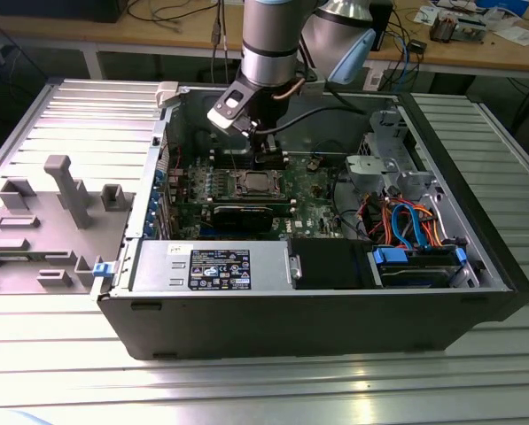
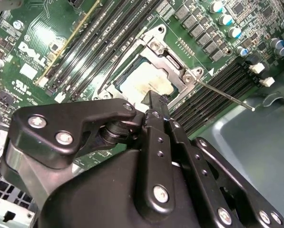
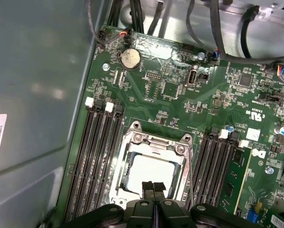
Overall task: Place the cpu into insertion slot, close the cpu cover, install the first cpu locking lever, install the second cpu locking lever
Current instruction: 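Install the first cpu locking lever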
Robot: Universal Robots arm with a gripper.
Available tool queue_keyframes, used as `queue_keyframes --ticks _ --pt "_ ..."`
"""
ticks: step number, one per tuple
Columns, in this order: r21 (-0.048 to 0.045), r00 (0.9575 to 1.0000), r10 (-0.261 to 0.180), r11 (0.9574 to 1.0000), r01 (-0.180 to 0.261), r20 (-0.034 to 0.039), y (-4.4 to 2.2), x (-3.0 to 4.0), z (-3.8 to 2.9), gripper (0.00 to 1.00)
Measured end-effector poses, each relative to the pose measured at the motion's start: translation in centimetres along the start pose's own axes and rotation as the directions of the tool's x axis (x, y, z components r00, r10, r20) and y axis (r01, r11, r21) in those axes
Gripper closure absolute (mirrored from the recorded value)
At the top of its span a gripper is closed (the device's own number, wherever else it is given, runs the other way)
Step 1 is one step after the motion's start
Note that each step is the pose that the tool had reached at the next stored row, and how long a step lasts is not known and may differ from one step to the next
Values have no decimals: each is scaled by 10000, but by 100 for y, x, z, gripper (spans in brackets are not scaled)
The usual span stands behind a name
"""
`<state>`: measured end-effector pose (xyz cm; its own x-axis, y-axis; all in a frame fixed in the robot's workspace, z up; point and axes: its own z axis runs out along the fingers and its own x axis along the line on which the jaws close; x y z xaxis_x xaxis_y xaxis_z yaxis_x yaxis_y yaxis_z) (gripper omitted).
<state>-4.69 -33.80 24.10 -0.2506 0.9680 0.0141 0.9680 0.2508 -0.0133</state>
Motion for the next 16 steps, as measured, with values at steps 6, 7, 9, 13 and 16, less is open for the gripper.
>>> queue_keyframes --ticks 6,7,9,13,16 --pt "3 9997 -231 9997 231 2 -1 1 -74 89" --pt "5 9993 -365 9993 365 4 -1 1 -82 89" --pt "6 9982 -598 9982 598 5 -1 2 -86 89" --pt "17 9937 -1117 9937 1117 13 -1 1 -90 89" --pt "20 9912 -1322 9912 1322 16 -1 1 -90 89"
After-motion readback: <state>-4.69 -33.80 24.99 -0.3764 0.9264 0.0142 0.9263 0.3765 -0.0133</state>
